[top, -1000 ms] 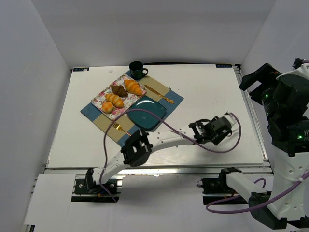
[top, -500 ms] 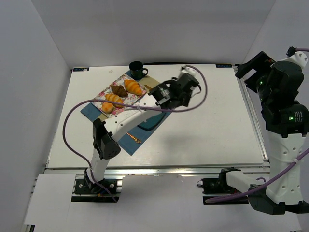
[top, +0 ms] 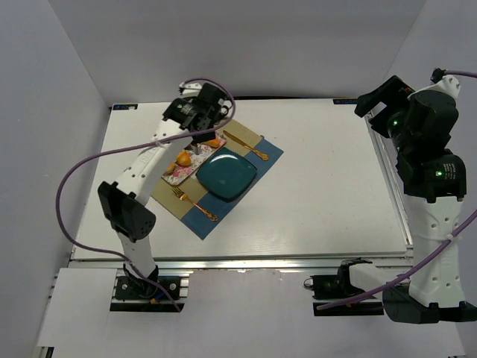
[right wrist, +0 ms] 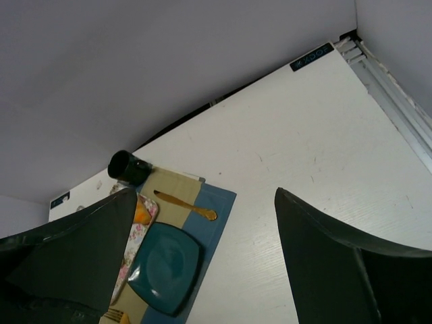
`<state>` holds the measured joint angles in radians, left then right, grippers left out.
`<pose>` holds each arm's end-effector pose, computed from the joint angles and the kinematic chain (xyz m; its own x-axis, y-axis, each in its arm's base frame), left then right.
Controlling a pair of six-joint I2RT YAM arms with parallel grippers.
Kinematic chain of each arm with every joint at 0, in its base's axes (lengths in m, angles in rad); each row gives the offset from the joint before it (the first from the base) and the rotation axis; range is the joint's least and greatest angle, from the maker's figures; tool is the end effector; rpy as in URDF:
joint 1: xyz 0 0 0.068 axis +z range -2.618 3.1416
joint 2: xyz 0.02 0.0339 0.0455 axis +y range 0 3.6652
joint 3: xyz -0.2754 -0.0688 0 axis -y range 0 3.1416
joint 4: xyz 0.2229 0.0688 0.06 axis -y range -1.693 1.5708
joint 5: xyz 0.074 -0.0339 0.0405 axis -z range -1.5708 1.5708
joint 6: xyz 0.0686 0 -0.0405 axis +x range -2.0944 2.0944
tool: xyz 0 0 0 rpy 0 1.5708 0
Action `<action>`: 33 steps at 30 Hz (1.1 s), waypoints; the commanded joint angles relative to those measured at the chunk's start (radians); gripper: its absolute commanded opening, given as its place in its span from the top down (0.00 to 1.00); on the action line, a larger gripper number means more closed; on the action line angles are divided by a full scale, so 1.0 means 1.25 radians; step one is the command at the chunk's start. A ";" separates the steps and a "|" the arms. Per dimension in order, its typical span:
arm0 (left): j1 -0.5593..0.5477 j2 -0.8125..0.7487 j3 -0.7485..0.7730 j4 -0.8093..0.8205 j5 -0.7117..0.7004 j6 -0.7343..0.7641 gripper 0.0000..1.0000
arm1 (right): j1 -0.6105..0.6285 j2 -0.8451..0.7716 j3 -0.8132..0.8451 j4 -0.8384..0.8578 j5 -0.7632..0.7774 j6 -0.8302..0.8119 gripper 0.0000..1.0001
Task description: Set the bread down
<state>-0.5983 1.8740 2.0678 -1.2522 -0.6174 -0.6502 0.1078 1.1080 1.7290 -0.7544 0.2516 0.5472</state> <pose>0.3307 -0.1773 0.3649 -0.7093 -0.1139 -0.6957 -0.2571 0.9607 0.1048 0.1834 0.0027 0.5197 -0.0395 0.5026 -0.8636 0.1893 0.8524 0.4874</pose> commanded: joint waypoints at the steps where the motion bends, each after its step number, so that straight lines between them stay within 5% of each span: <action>1: 0.044 -0.104 -0.056 -0.058 0.014 -0.071 0.38 | 0.002 -0.005 -0.025 0.060 -0.045 0.013 0.11; 12: 0.188 -0.252 -0.265 -0.070 0.100 -0.144 0.36 | 0.001 -0.022 -0.107 0.087 -0.094 0.031 0.11; 33: 0.238 -0.239 -0.415 0.049 0.169 -0.073 0.39 | 0.002 -0.016 -0.128 0.087 -0.099 0.038 0.11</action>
<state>-0.3138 1.5829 1.5623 -1.2201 -0.4095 -0.7628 0.1078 1.1004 1.5703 -0.6807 0.1268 0.5953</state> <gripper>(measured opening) 0.613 0.895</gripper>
